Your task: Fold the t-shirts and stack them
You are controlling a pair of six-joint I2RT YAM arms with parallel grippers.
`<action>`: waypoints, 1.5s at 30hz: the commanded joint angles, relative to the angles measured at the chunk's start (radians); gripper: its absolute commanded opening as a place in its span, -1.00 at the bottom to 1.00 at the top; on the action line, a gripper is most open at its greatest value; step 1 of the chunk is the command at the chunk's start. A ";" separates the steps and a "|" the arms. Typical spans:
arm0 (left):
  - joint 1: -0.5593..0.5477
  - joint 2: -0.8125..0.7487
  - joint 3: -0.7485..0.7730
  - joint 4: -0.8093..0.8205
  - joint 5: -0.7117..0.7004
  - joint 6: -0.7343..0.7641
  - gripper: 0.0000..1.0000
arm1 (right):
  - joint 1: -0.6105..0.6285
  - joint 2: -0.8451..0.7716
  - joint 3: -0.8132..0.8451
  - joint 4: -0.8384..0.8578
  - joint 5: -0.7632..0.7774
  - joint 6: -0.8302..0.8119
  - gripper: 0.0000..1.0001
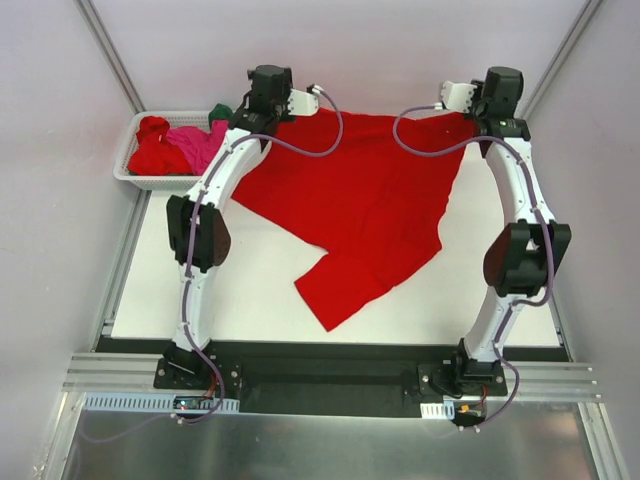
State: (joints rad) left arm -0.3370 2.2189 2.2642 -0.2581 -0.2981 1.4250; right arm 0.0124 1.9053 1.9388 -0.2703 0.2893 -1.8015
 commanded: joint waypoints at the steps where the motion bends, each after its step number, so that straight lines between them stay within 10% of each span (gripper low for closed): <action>1: 0.018 0.053 0.058 0.086 -0.062 0.040 0.99 | -0.008 0.078 0.081 0.186 0.155 -0.076 0.87; 8: 0.018 -0.068 -0.026 0.092 -0.139 -0.061 0.98 | -0.009 -0.034 -0.070 0.410 0.228 -0.018 1.00; 22: -0.128 -0.709 -0.716 -0.248 -0.006 -0.340 0.98 | 0.017 -0.203 -0.209 0.229 0.169 0.160 1.00; 29: -0.148 -0.690 -0.608 -0.476 0.072 -0.511 0.99 | 0.116 -0.141 0.081 -0.307 0.091 0.411 1.00; 45: 0.010 -0.190 -0.254 -0.472 -0.024 -0.597 0.99 | 0.463 -0.452 -0.286 -0.946 0.006 0.864 0.99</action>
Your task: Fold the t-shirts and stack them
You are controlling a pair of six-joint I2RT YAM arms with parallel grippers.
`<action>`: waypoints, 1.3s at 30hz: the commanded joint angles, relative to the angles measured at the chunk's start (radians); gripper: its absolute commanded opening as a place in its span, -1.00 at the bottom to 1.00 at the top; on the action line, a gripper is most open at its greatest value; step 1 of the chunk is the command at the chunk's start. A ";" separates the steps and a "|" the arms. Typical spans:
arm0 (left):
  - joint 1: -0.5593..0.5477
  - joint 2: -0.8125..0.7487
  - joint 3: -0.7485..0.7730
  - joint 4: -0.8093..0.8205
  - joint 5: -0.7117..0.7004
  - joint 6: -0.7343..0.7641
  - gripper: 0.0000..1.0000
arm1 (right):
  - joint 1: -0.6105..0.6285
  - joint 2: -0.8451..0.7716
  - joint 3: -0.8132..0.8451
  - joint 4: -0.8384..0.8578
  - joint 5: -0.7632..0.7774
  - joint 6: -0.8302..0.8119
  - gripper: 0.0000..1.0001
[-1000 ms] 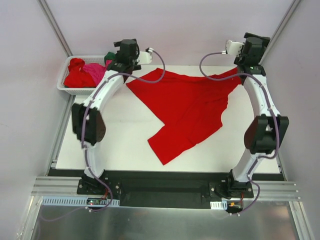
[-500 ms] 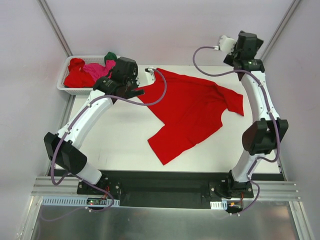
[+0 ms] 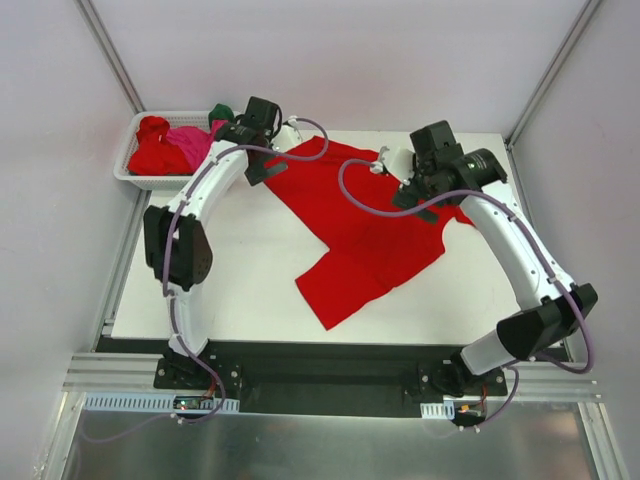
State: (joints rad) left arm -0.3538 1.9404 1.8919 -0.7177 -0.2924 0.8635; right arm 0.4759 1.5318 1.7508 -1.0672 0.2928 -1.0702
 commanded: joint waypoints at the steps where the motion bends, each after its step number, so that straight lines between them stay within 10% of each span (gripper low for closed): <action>1: 0.045 0.112 0.136 -0.012 -0.022 -0.035 0.99 | -0.002 -0.102 -0.147 -0.128 0.020 0.124 1.00; 13: 0.064 0.339 0.242 -0.014 0.048 0.005 0.99 | 0.004 -0.018 -0.373 -0.057 -0.057 0.093 1.00; 22: 0.064 0.364 0.220 -0.014 0.087 0.068 0.99 | 0.047 0.362 0.056 -0.238 -0.406 0.142 1.00; 39: 0.070 0.404 0.223 -0.012 0.064 0.105 0.99 | 0.193 0.395 -0.091 -0.310 -0.646 0.124 1.00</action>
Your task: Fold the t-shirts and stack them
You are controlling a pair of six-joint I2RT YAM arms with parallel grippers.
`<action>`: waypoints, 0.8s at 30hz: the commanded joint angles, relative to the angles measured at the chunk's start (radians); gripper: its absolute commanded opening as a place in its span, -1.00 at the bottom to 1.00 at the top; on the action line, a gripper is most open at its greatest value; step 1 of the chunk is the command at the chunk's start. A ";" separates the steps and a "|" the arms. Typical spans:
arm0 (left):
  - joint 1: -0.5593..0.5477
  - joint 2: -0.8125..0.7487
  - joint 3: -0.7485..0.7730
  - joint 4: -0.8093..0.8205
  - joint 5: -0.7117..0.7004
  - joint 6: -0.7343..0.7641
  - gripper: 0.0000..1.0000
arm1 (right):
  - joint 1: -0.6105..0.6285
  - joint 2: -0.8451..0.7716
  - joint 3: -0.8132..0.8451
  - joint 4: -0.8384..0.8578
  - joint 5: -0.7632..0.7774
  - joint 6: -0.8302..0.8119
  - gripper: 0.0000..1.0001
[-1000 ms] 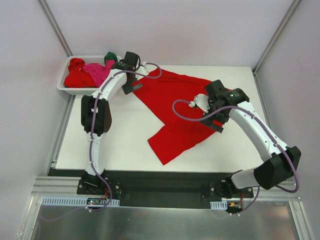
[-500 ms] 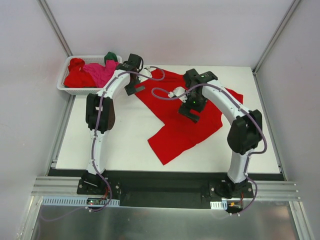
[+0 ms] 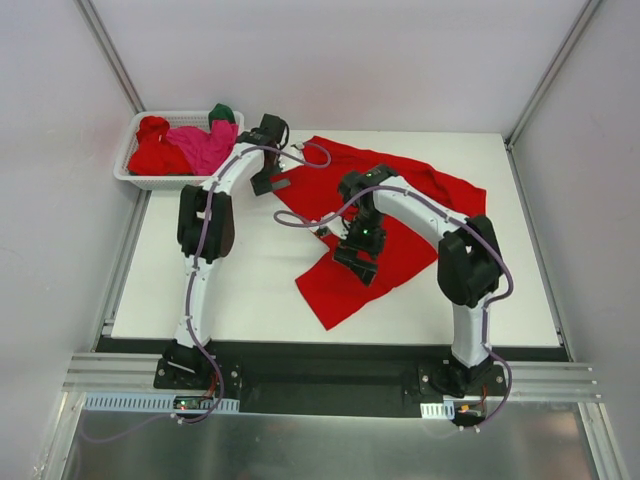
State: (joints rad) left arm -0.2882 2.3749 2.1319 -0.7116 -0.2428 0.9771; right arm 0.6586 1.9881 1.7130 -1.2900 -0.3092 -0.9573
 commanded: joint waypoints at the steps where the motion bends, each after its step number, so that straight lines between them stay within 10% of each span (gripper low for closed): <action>1: 0.006 -0.040 -0.015 -0.019 0.016 -0.014 0.99 | 0.006 -0.061 -0.067 -0.089 -0.038 0.014 1.00; 24: 0.012 -0.703 -0.078 -0.287 -0.050 -0.092 0.99 | -0.037 0.172 -0.030 0.119 0.024 0.017 0.98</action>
State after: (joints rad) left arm -0.2798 1.7355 2.0357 -0.8459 -0.2379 0.9100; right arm 0.6270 2.1113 1.6470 -1.2057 -0.3035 -0.9489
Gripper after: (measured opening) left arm 0.993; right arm 0.994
